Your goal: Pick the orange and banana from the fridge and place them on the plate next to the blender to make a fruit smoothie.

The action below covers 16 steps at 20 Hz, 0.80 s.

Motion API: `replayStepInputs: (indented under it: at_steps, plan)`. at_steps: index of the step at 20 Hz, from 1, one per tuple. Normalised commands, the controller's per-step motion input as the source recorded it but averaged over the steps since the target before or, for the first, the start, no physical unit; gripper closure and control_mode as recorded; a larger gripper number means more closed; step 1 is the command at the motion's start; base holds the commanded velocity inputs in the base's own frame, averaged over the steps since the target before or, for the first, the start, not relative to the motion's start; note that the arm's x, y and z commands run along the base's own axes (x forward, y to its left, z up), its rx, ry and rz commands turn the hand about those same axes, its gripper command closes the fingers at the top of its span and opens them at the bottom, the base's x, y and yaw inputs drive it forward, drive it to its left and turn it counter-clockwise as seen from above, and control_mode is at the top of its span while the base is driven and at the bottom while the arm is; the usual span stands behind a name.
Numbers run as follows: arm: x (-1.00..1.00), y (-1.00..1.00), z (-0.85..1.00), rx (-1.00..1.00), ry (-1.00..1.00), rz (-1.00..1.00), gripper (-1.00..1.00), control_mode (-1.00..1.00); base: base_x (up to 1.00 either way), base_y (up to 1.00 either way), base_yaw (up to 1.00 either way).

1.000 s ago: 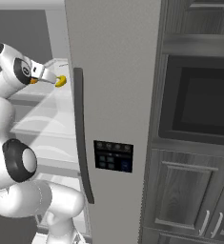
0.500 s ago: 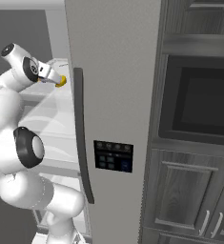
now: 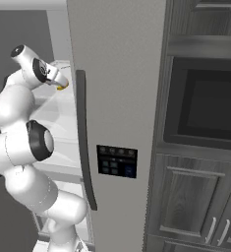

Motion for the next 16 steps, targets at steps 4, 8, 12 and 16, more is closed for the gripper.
replayStepInputs:
  at_steps: [4,8,12,16]
  plan:
    - [0.19,-0.01,-0.31,0.02,0.0,0.0,-1.0,-1.0,0.0,0.0,0.0]
    - [0.37,-0.03,-0.21,0.03,0.0,0.0,-1.0,-1.0,0.0,0.0,0.0]
    - [0.44,-0.01,-0.11,0.0,0.0,0.0,-1.0,-1.0,0.0,0.0,0.0]
    - [0.46,0.0,-0.03,0.0,0.0,0.0,-1.0,-1.0,0.0,0.0,0.0]
